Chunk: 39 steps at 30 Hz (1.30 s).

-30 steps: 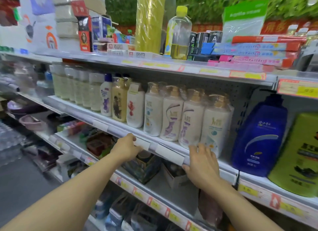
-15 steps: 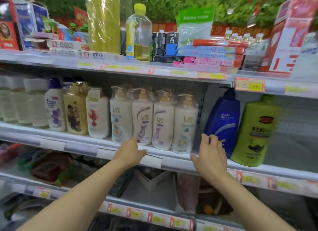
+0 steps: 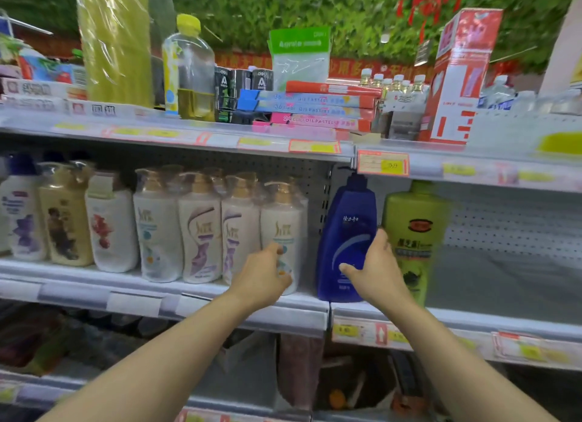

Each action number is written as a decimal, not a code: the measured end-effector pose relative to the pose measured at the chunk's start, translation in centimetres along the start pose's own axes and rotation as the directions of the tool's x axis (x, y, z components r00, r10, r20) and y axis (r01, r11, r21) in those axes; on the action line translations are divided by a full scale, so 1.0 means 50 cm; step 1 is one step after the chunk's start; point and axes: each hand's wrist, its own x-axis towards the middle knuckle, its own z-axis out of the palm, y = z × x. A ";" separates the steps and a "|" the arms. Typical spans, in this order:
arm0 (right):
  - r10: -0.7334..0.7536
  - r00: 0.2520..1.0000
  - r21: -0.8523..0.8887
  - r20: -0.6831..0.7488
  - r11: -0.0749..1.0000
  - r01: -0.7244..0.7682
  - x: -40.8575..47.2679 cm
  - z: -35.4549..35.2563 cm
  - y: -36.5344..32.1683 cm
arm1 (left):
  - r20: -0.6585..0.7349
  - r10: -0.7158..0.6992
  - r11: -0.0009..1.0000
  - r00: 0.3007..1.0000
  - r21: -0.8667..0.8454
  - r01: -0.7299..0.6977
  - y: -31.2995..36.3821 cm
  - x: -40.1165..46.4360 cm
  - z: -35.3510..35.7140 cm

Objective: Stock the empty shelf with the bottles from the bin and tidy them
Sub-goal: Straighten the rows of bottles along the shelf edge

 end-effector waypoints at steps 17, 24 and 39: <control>0.036 0.996 -0.075 0.082 0.997 -0.030 0.017 0.020 0.021 | 0.043 0.026 0.999 0.999 -0.033 -0.024 0.084 0.026 0.082; 0.088 0.979 0.083 0.185 0.991 -0.105 0.022 0.023 0.034 | 0.013 0.026 0.999 1.000 -0.038 -0.026 0.091 0.031 0.081; -0.037 0.986 0.029 0.161 0.999 0.033 -0.010 0.016 0.106 | -0.088 -0.015 0.962 0.996 0.269 0.038 0.086 0.030 0.114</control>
